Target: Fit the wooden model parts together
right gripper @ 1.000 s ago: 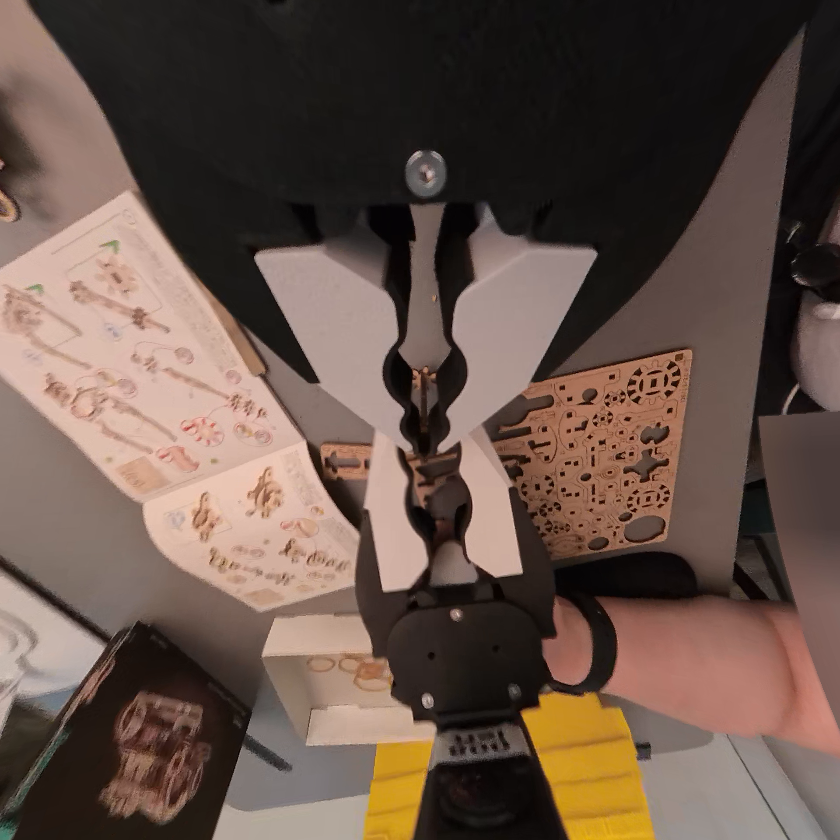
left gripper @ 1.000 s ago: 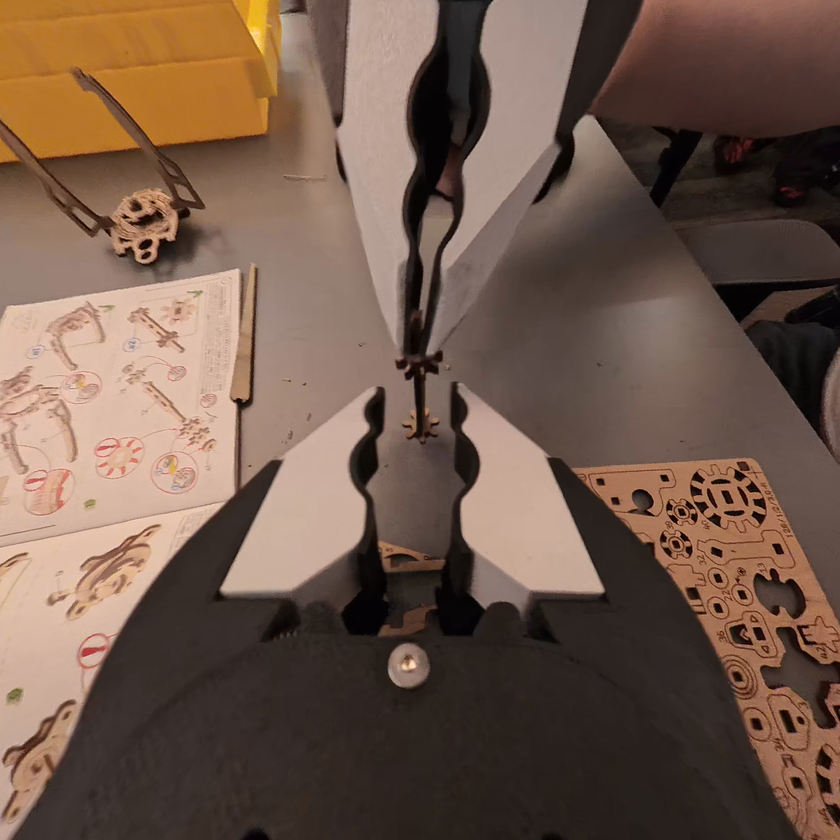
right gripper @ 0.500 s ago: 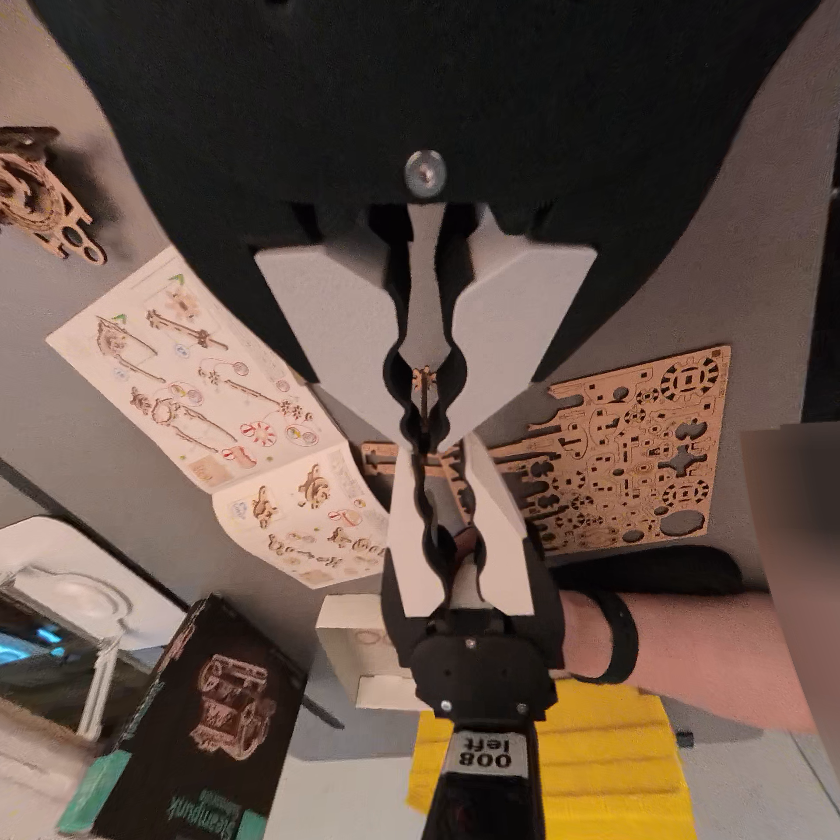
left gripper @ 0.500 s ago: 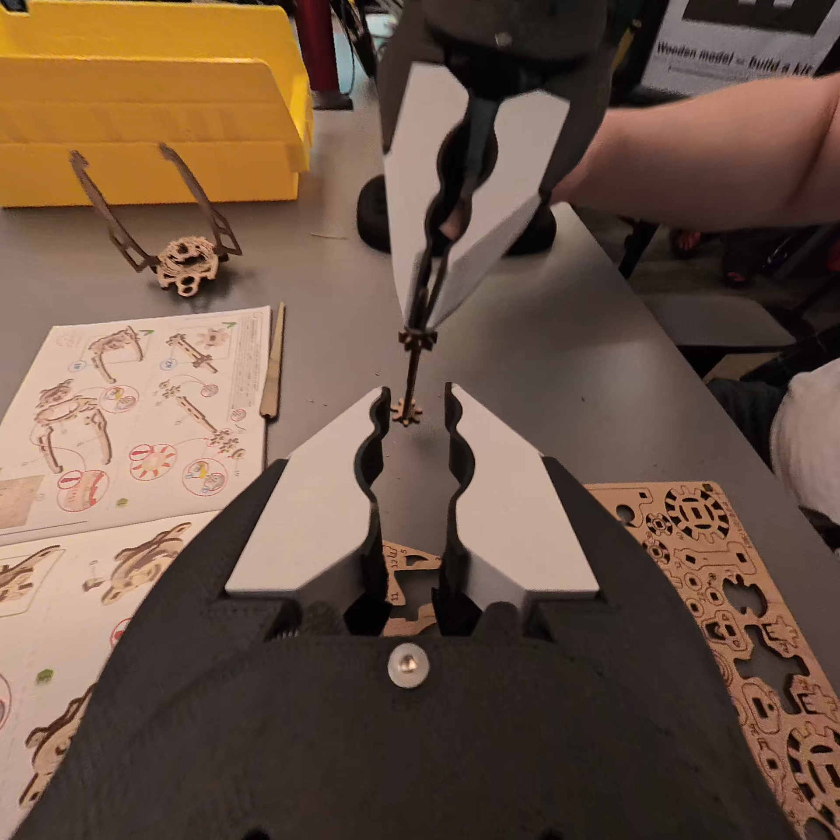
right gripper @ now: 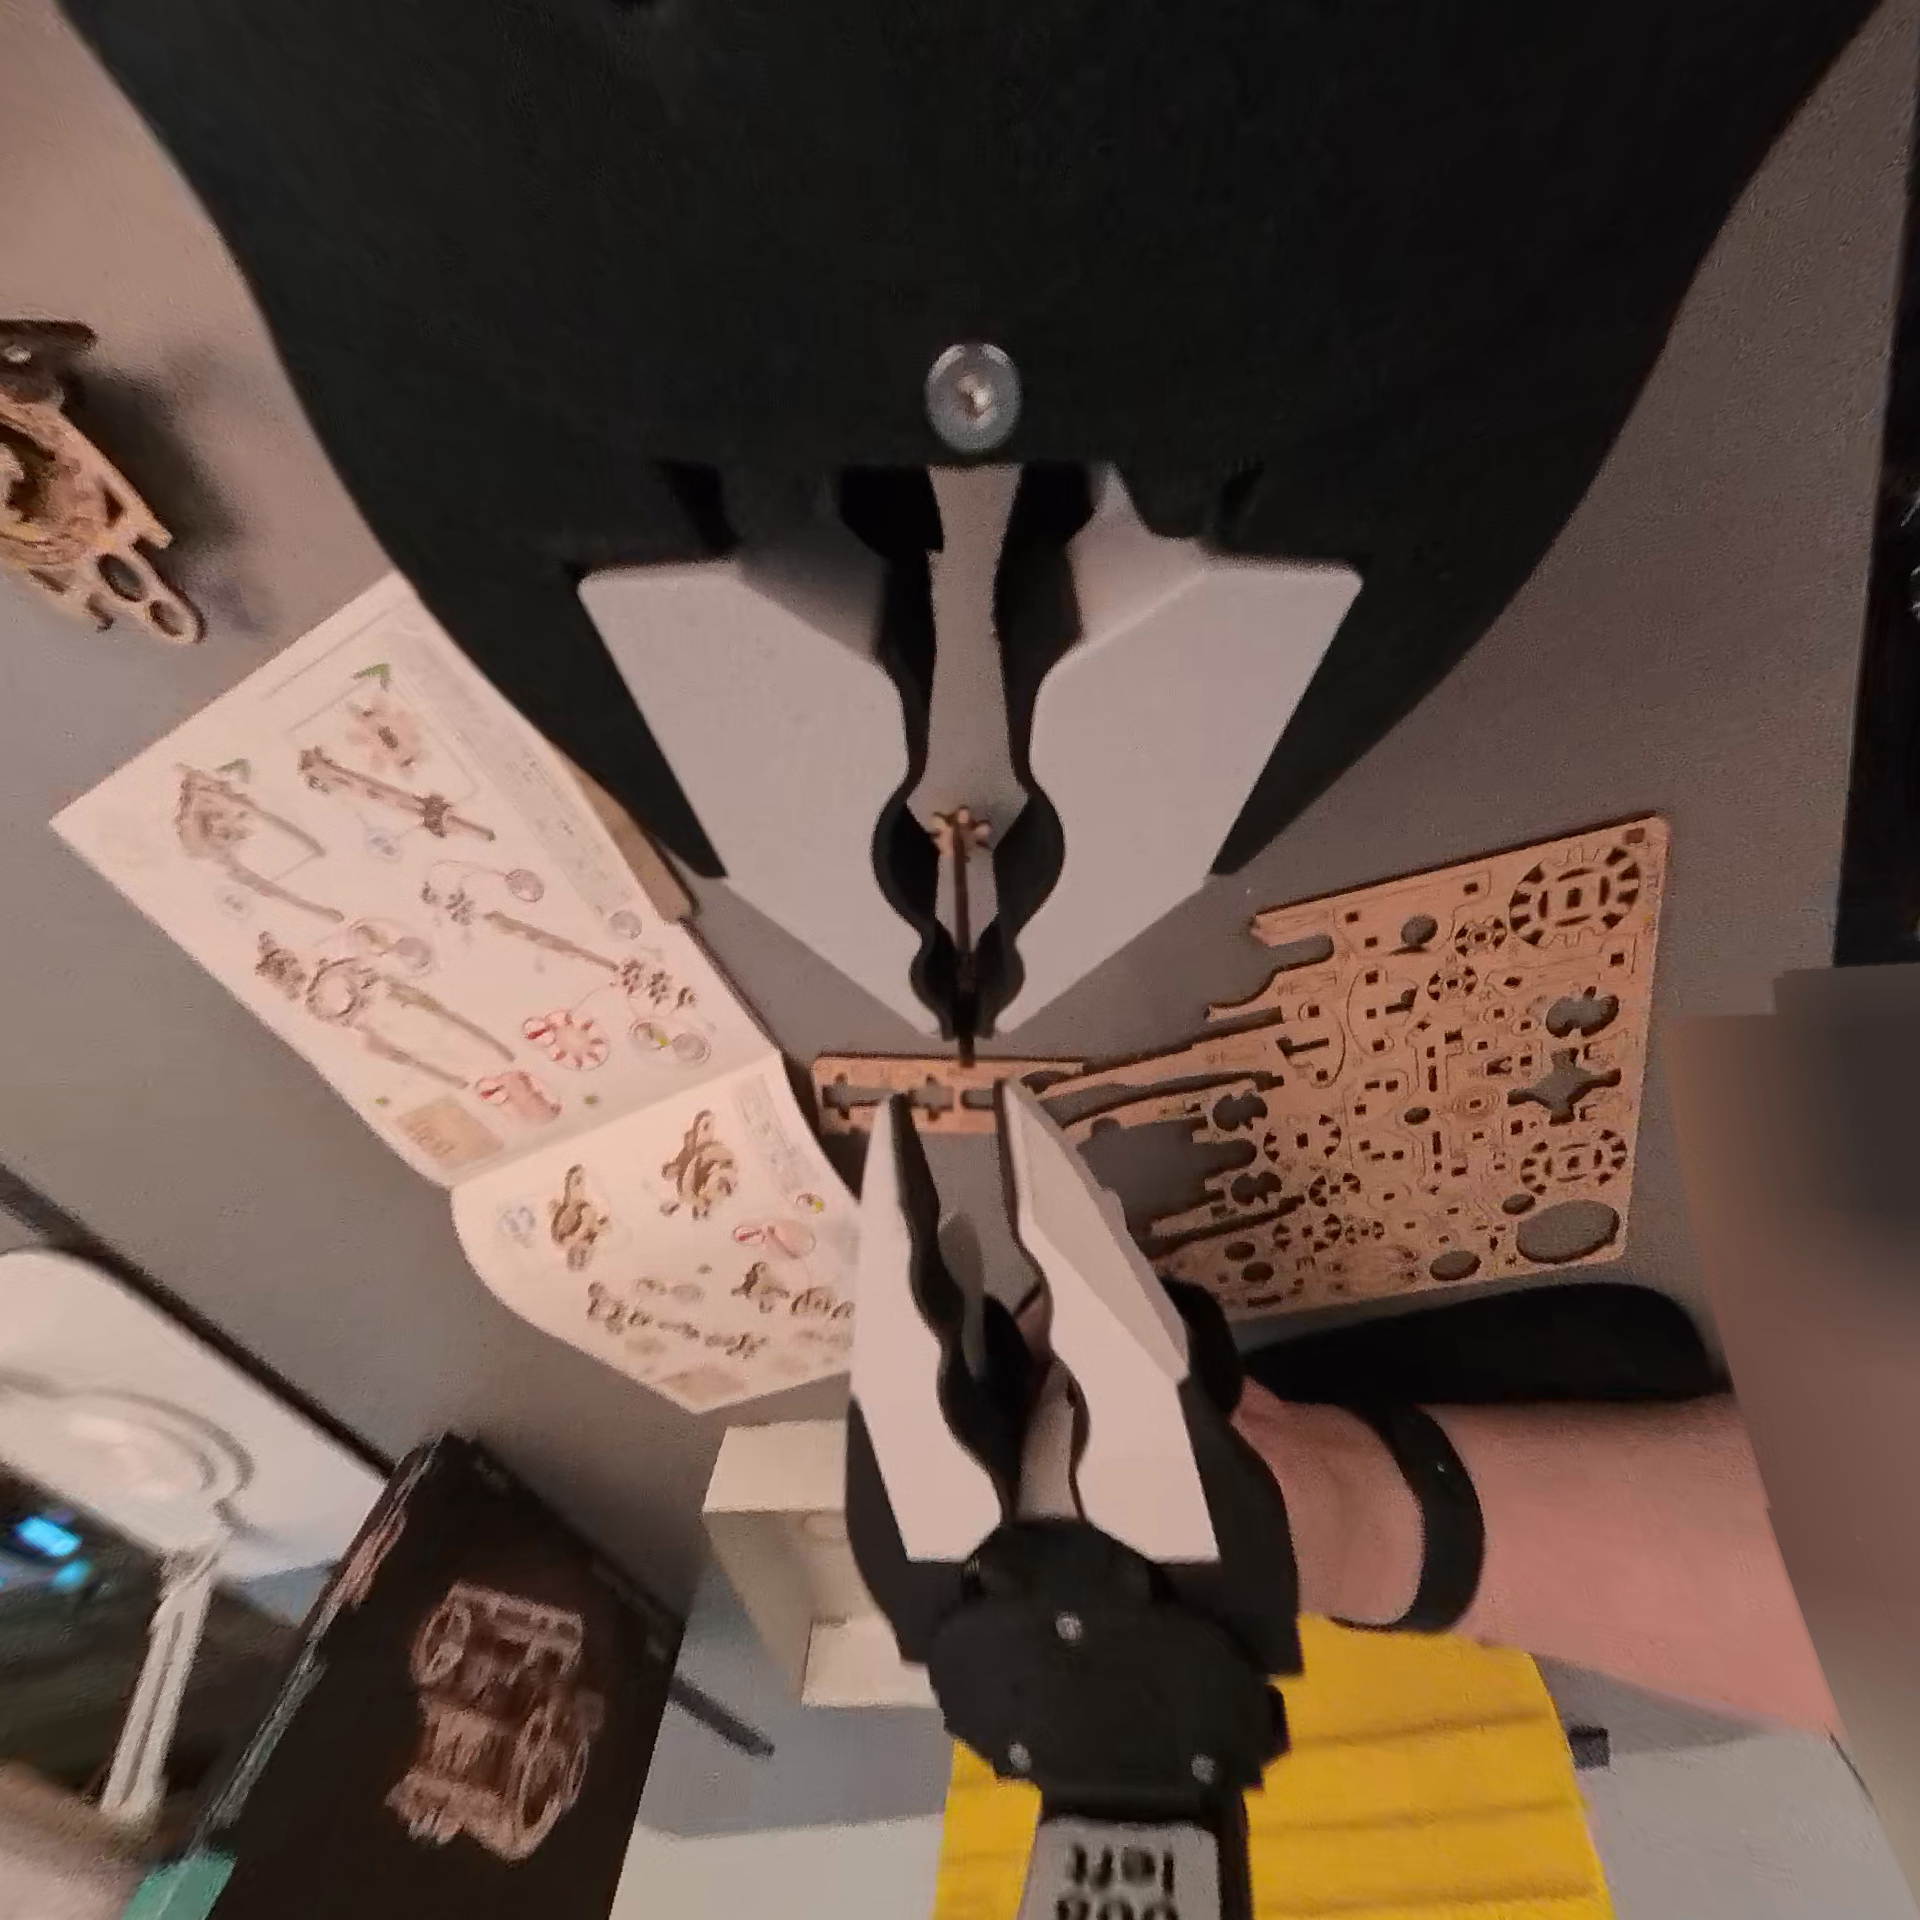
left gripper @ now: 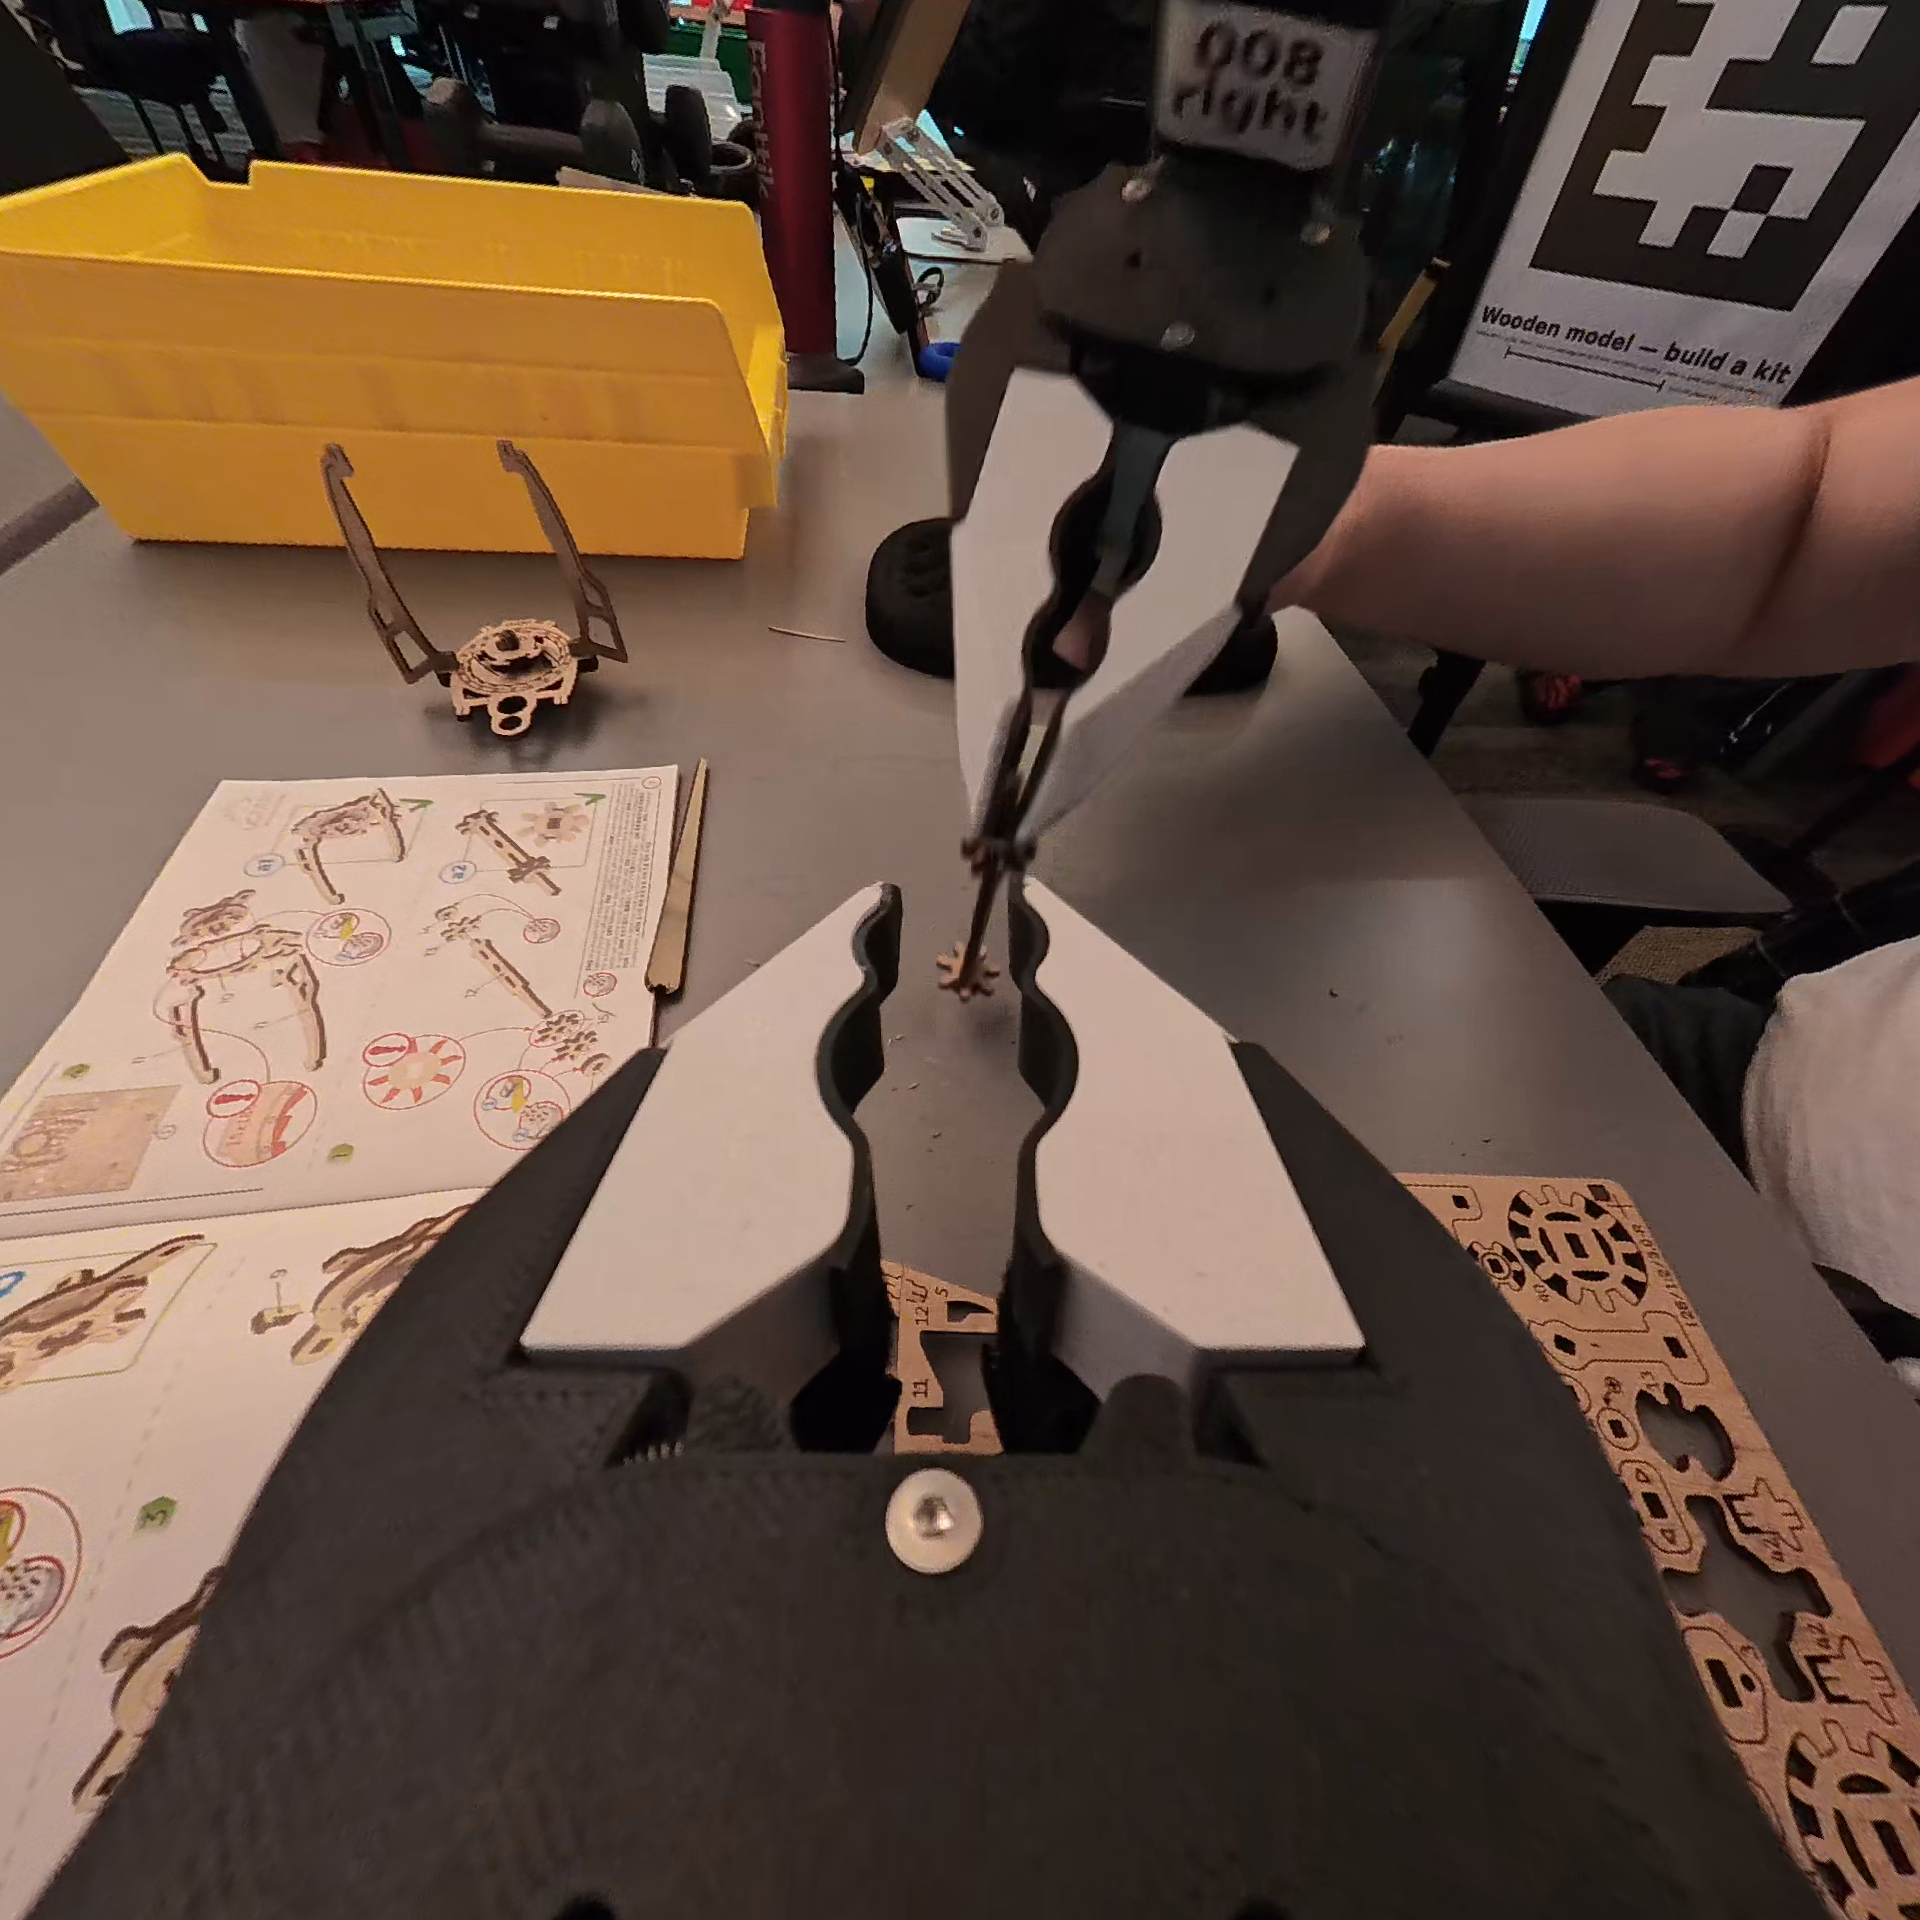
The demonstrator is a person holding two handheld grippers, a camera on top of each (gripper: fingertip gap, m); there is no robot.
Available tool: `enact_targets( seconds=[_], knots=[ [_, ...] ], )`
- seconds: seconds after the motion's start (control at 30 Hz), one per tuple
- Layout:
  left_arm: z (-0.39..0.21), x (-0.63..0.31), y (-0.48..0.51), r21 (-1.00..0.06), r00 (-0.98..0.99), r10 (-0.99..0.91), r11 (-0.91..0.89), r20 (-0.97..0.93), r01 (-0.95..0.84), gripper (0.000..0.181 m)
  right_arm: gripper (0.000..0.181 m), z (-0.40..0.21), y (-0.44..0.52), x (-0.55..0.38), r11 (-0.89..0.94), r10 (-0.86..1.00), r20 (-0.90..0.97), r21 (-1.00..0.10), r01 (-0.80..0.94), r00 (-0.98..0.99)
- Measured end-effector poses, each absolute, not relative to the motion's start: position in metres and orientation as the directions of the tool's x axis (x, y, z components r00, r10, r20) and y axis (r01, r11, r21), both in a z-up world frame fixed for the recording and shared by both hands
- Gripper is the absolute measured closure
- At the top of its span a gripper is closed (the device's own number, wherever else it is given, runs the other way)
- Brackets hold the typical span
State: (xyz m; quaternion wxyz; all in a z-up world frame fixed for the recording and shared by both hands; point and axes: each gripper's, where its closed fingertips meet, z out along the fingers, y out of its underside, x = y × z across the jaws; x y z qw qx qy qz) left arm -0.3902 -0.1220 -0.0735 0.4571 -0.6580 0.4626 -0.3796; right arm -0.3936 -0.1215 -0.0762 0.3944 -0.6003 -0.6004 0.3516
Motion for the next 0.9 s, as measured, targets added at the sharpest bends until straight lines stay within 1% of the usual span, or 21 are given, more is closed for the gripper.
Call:
enact_targets(
  seconds=[0.03, 0.07, 0.1, 0.13, 0.17, 0.23, 0.27, 0.3, 0.4, 0.43, 0.5, 0.53, 0.57, 0.63, 0.7, 0.73, 0.83, 0.9],
  knots=[
    [-0.074, -0.390, -0.122, -0.952, 0.284, -0.956, -0.154, 0.076, -0.263, 0.163, 0.181, -0.064, -0.121, -0.393, 0.078, 0.993, 0.105, -0.916, 0.394, 0.048],
    [-0.074, -0.390, -0.122, -0.952, 0.284, -0.956, -0.156, 0.078, -0.264, 0.163, 0.181, -0.064, -0.118, -0.391, 0.102, 0.989, 0.137, -0.915, 0.390, 0.062],
    [-0.074, -0.390, -0.122, -0.952, 0.285, -0.955, -0.156, 0.077, -0.265, 0.163, 0.181, -0.082, -0.114, -0.387, 0.074, 0.991, 0.117, -0.886, 0.457, 0.066],
    [-0.074, -0.390, -0.122, -0.952, 0.284, -0.956, -0.154, 0.075, -0.266, 0.162, 0.178, -0.094, -0.113, -0.385, 0.018, 0.996, 0.057, -0.873, 0.488, 0.065],
    [-0.074, -0.390, -0.122, -0.951, 0.284, -0.956, -0.152, 0.073, -0.268, 0.162, 0.180, -0.096, -0.115, -0.384, -0.016, 0.998, 0.016, -0.874, 0.485, 0.062],
    [-0.076, -0.390, -0.122, -0.950, 0.286, -0.956, -0.153, 0.072, -0.273, 0.162, 0.181, -0.076, -0.116, -0.384, 0.043, 0.994, 0.081, -0.918, 0.395, 0.080],
    [-0.077, -0.390, -0.122, -0.948, 0.285, -0.956, -0.155, 0.073, -0.277, 0.162, 0.181, -0.072, -0.112, -0.382, 0.066, 0.989, 0.111, -0.923, 0.378, 0.100],
    [-0.078, -0.389, -0.123, -0.947, 0.284, -0.956, -0.155, 0.072, -0.281, 0.161, 0.181, -0.072, -0.109, -0.380, 0.048, 0.990, 0.095, -0.924, 0.379, 0.107],
    [-0.081, -0.387, -0.124, -0.943, 0.278, -0.957, -0.162, 0.079, -0.292, 0.158, 0.181, -0.049, -0.109, -0.379, -0.042, 0.992, -0.009, -0.962, 0.270, 0.123],
    [-0.082, -0.386, -0.125, -0.941, 0.274, -0.958, -0.170, 0.087, -0.294, 0.156, 0.180, -0.040, -0.107, -0.380, -0.113, 0.987, -0.083, -0.968, 0.225, 0.138],
    [-0.082, -0.383, -0.130, -0.941, 0.246, -0.964, -0.172, 0.100, -0.291, 0.152, 0.181, -0.021, -0.104, -0.383, -0.325, 0.941, -0.310, -0.940, 0.106, 0.137],
    [-0.079, -0.381, -0.132, -0.946, 0.236, -0.967, -0.158, 0.091, -0.284, 0.149, 0.181, -0.014, -0.100, -0.385, -0.448, 0.889, -0.439, -0.893, 0.047, 0.129],
    [-0.075, -0.379, -0.133, -0.954, 0.232, -0.971, -0.128, 0.065, -0.273, 0.146, 0.181, -0.006, -0.099, -0.386, -0.569, 0.819, -0.568, -0.822, -0.014, 0.076],
    [-0.063, -0.378, -0.135, -0.964, 0.250, -0.967, -0.017, -0.052, -0.266, 0.141, 0.181, 0.007, -0.098, -0.388, -0.774, 0.632, -0.773, -0.624, -0.108, -0.053],
    [-0.045, -0.376, -0.139, -0.964, 0.279, -0.941, 0.124, -0.190, -0.235, 0.135, 0.181, 0.014, -0.098, -0.390, -0.885, 0.464, -0.870, -0.448, -0.125, -0.166],
    [-0.034, -0.374, -0.144, -0.962, 0.289, -0.928, 0.178, -0.234, -0.208, 0.134, 0.181, 0.014, -0.099, -0.391, -0.913, 0.406, -0.893, -0.389, -0.121, -0.196],
    [-0.010, -0.369, -0.158, -0.957, 0.290, -0.913, 0.259, -0.285, -0.128, 0.137, 0.181, 0.014, -0.099, -0.393, -0.950, 0.309, -0.919, -0.289, -0.117, -0.246],
    [-0.007, -0.368, -0.162, -0.950, 0.292, -0.905, 0.287, -0.310, -0.121, 0.143, 0.180, 0.014, -0.098, -0.392, -0.957, 0.288, -0.923, -0.267, -0.117, -0.256]
  ],
)
